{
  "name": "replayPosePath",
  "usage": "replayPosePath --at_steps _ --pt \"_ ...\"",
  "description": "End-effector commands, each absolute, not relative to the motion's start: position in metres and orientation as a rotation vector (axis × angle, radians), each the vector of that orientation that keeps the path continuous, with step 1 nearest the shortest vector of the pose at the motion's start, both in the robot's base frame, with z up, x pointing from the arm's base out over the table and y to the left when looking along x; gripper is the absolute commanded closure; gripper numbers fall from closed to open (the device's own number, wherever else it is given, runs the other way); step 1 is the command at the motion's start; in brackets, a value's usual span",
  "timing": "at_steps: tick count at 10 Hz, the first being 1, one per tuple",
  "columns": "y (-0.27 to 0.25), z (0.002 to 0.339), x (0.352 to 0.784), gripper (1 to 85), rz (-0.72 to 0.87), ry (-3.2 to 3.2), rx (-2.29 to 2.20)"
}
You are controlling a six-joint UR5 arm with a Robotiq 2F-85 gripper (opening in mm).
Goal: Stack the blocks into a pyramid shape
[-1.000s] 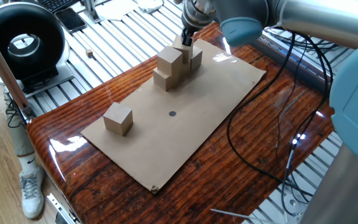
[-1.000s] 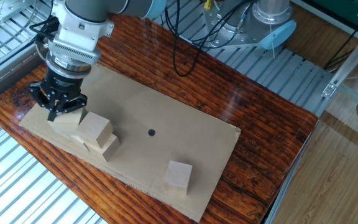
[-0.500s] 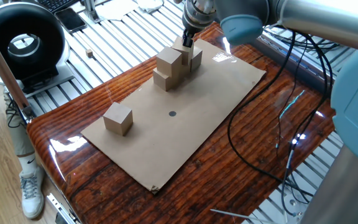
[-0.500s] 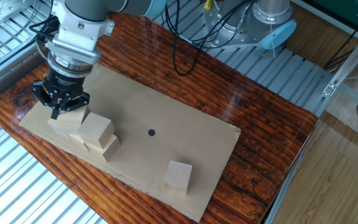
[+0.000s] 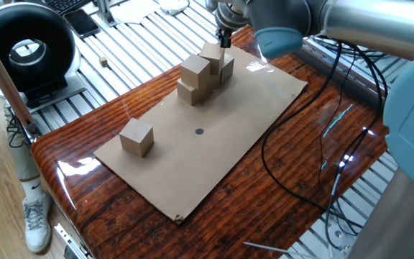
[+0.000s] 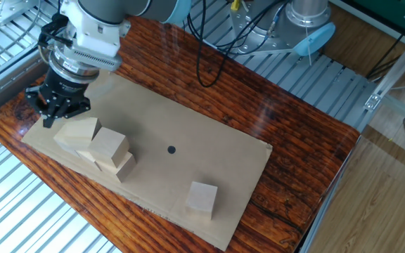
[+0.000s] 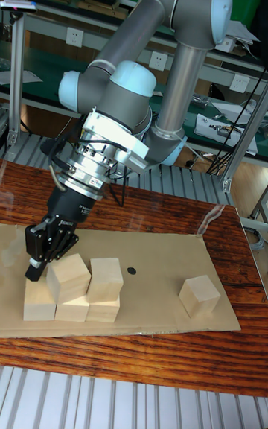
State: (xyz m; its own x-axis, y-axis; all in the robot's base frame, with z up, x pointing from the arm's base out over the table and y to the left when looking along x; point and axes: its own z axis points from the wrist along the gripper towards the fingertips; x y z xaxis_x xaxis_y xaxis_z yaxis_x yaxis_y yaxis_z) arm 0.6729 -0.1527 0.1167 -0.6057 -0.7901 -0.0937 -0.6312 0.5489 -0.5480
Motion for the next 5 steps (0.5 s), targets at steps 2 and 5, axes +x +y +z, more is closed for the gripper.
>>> replayPosePath --at_steps 2,5 --pt "-0.172 0.102 0.634 84.7 -0.667 2.566 -1.283" --pt "-0.18 0.087 0.606 84.7 -0.614 2.65 -1.313"
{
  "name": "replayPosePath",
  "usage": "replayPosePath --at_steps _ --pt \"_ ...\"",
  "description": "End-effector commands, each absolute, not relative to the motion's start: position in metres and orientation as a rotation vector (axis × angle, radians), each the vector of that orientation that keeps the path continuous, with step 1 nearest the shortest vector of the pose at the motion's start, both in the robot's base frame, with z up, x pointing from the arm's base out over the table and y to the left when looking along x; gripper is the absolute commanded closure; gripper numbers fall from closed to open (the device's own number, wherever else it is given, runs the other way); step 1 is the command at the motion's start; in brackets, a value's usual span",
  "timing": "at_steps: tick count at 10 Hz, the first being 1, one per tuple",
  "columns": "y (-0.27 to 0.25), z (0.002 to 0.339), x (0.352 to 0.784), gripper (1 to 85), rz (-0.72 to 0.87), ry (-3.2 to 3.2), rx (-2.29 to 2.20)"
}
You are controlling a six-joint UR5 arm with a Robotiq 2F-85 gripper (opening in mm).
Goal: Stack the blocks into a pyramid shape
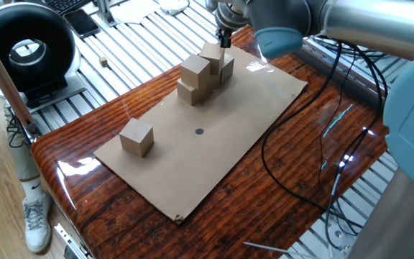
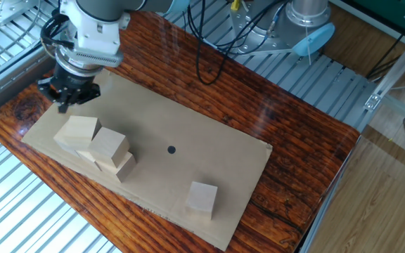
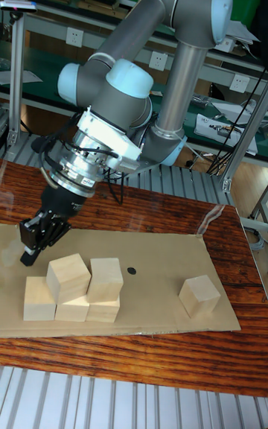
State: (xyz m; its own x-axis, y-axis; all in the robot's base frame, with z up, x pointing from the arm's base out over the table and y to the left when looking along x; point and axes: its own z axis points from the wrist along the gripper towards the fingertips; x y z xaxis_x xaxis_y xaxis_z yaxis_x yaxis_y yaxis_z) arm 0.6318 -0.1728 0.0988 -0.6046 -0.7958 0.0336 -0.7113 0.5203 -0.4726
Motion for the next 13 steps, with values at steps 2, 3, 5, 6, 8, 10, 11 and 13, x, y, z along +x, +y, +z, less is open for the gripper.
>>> replayPosePath --at_steps 2,3,5,6,8,10,11,13 --pt "-0.161 0.076 0.586 84.7 -0.447 2.748 -1.224" --pt "-0.16 0.077 0.585 84.7 -0.448 2.752 -1.225" --pt "-0.153 0.077 0.57 84.7 -0.383 2.806 -1.19" --pt "-0.142 0.075 0.564 84.7 -0.306 2.84 -1.136" --pt "-0.12 0.077 0.572 84.7 -0.214 2.85 -0.995" --pt "-0.099 0.08 0.571 84.7 -0.113 2.88 -0.878" --pt "-0.095 0.081 0.572 84.7 -0.091 2.877 -0.861" --pt "-0.093 0.083 0.572 84.7 -0.087 2.863 -0.875"
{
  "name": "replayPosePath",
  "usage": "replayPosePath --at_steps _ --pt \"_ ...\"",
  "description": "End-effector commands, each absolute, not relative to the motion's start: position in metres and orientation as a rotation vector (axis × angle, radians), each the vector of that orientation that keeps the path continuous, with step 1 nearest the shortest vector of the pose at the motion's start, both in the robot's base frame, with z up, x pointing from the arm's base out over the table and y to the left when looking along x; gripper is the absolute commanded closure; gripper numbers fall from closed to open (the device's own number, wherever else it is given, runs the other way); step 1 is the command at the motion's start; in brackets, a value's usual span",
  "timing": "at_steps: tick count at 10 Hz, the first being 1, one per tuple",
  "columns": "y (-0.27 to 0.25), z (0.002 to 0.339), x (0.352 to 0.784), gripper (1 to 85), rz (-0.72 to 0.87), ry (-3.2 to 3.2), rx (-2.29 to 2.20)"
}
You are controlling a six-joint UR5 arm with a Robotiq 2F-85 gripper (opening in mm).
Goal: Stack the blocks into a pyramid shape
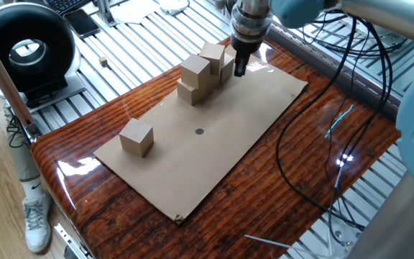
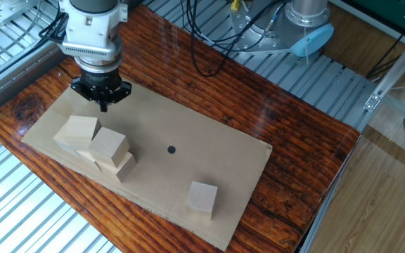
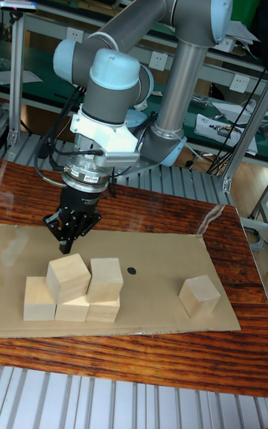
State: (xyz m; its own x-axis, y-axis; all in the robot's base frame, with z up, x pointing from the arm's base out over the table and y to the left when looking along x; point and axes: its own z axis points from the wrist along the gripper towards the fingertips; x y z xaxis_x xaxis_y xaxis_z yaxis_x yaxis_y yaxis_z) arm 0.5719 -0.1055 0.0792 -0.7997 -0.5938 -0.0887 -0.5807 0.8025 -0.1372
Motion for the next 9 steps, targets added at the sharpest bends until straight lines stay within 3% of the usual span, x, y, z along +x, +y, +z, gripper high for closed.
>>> replayPosePath --at_steps 1,9 --pt "-0.091 0.084 0.572 84.7 -0.085 2.864 -0.871" --pt "-0.082 0.104 0.588 84.7 -0.181 2.833 -0.887"
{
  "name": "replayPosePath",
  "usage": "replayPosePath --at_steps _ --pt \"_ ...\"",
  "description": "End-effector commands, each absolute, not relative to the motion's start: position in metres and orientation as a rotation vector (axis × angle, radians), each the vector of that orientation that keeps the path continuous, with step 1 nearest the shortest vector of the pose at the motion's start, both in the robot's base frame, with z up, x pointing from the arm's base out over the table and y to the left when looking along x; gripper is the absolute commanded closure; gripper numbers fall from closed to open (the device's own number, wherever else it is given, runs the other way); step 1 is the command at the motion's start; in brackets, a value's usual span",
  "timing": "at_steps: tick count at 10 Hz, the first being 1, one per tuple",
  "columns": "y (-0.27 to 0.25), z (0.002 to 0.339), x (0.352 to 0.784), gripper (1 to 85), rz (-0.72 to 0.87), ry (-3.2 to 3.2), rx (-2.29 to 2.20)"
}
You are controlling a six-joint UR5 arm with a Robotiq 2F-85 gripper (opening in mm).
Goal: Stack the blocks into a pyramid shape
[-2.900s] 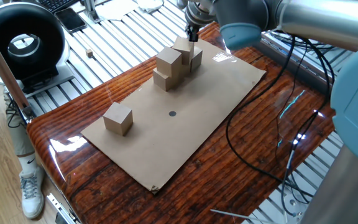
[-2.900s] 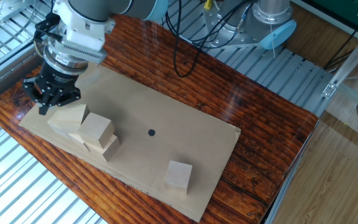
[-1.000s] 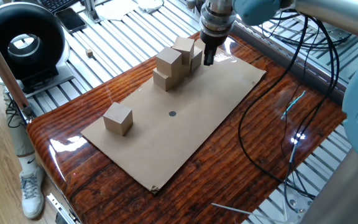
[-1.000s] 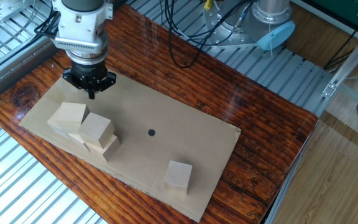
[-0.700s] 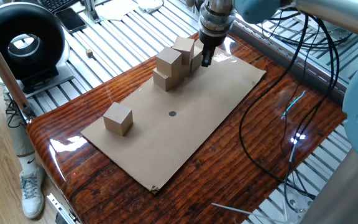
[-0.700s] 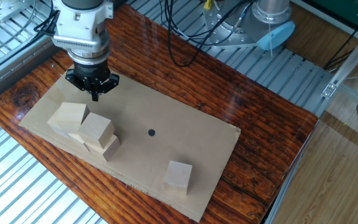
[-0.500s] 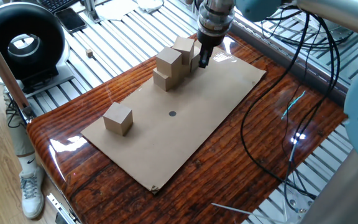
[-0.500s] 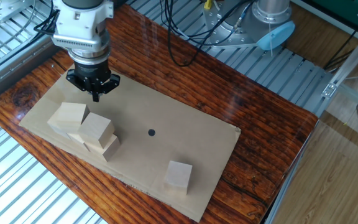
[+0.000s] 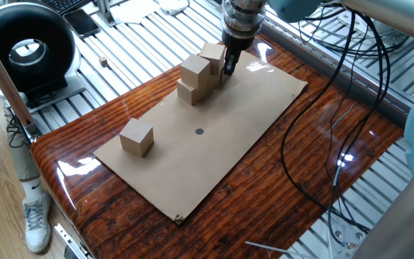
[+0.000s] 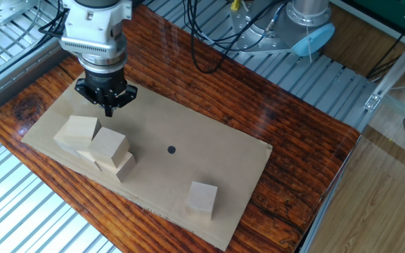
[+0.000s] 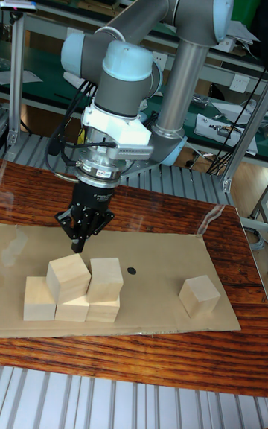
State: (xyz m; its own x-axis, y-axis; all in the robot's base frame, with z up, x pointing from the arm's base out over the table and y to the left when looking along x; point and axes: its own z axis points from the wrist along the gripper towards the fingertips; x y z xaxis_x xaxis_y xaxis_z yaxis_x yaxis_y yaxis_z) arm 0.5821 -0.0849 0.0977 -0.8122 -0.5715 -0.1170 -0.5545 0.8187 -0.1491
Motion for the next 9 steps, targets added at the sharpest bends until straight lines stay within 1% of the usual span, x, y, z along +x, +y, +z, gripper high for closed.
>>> replayPosePath --at_steps 1,2,5,6,7,9 --pt "-0.084 0.106 0.589 84.7 -0.208 2.822 -0.917" --pt "-0.088 0.108 0.589 84.7 -0.238 2.814 -0.956" --pt "-0.086 0.11 0.593 84.7 -0.25 2.8 -0.951" --pt "-0.082 0.113 0.601 84.7 -0.253 2.776 -0.933" --pt "-0.071 0.115 0.606 84.7 -0.206 2.77 -0.874" --pt "-0.066 0.117 0.61 84.7 -0.195 2.762 -0.854"
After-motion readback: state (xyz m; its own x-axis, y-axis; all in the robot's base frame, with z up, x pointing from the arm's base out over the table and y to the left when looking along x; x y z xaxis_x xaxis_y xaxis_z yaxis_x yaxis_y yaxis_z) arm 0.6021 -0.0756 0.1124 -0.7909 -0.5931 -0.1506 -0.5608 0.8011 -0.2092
